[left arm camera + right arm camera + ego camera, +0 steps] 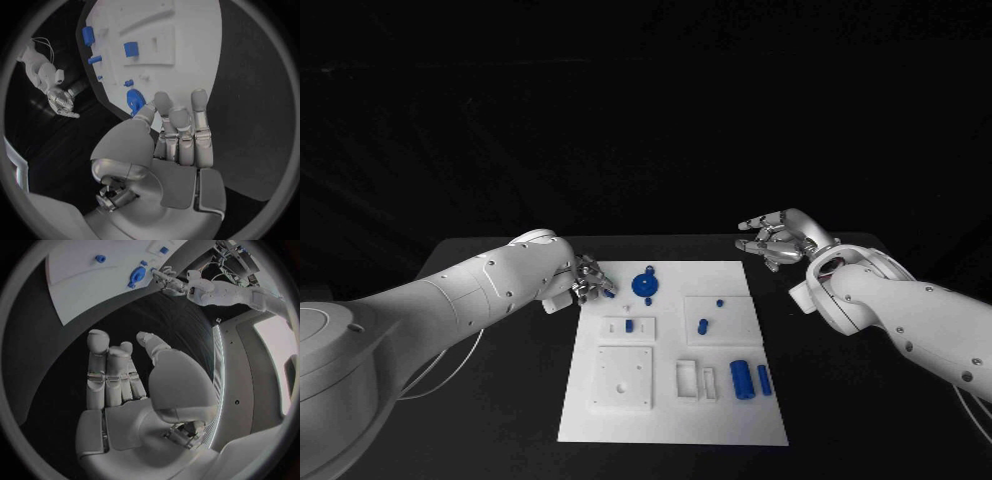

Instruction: Assemble the parts on the task board

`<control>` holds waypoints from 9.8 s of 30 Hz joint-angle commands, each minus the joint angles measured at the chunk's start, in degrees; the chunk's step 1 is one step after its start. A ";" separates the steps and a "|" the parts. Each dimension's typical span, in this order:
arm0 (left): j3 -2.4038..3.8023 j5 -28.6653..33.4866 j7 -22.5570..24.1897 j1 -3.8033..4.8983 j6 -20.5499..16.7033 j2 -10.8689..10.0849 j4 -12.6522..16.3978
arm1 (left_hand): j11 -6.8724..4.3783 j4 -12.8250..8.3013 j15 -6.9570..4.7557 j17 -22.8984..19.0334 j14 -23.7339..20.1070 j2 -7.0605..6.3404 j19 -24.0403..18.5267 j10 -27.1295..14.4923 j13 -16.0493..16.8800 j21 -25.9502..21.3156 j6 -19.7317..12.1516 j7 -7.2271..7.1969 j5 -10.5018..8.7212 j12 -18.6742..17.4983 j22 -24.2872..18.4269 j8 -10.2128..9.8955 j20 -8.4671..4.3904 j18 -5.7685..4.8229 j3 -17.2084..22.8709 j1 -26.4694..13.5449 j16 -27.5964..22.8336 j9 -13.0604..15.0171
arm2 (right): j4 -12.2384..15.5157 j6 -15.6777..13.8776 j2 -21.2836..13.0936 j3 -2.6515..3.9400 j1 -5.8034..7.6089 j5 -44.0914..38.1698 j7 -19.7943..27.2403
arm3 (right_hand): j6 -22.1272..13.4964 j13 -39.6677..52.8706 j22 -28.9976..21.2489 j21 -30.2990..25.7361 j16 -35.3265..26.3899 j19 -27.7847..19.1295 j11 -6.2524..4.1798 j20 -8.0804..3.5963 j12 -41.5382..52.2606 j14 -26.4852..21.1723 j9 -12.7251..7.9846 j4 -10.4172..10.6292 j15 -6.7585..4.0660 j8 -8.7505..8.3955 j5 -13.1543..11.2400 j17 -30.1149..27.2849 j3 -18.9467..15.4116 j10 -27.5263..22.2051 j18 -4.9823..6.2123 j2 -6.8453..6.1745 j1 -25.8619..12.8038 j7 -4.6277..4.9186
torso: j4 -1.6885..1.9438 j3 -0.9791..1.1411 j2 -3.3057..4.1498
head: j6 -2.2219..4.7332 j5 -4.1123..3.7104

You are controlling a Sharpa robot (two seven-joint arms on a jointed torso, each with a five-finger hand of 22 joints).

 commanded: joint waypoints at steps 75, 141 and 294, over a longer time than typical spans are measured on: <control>-4.49 -9.57 -4.91 -1.94 -19.52 -14.09 32.42 | -1.22 -2.34 -0.74 6.17 4.38 -2.53 2.25 3.35 -0.46 1.79 3.60 -2.35 6.44 -0.32 0.97 3.67 -0.13 0.41 6.23 -3.50 -1.05 18.30 | 0.14 0.10 -1.36 0.04 -0.06 0.50 0.25 | 0.15 0.04 -0.20 -0.02 0.21 2.46 -0.39 -0.31 0.36 0.37 0.03 1.28 -0.21 -0.21 0.75 -0.05 -0.31 -0.15 0.64 0.05 -0.22 -0.05 | 1.47 -0.27 -1.01 | -1.35 0.13; -4.47 -11.13 -5.74 -3.24 -15.35 -12.36 30.60 | -1.26 1.74 -0.87 5.80 4.41 -3.97 2.42 3.35 -0.77 1.07 5.13 -2.89 -2.49 -0.44 0.92 2.93 -0.25 0.05 -0.10 -2.97 -2.13 17.28 | -0.05 0.68 -1.42 0.04 -0.28 0.53 0.00 | 0.23 0.04 -0.37 0.07 0.11 2.42 -0.41 -0.33 0.33 0.36 0.04 1.59 -0.23 -0.21 0.83 -0.10 -0.34 -0.17 0.65 -0.05 -0.28 -0.08 | 1.43 -0.26 -1.04 | -1.85 -0.20; -3.99 -34.21 20.02 -3.13 -28.28 -0.83 16.26 | 8.67 -5.40 5.65 -12.02 -2.46 -9.11 -1.84 -16.88 -23.73 -8.82 -0.26 5.61 -16.00 -35.44 1.27 -10.82 5.73 4.39 6.51 12.50 -10.28 -35.77 | -0.12 -0.98 -0.07 0.03 -1.95 2.12 1.02 | 2.21 -34.45 -5.49 -5.71 -4.32 2.29 -0.29 -0.62 -24.24 0.10 0.14 1.92 -0.46 -0.11 0.94 -5.58 1.63 7.08 1.19 -0.92 -0.19 -0.07 | 1.19 -0.16 -0.88 | -0.39 -2.21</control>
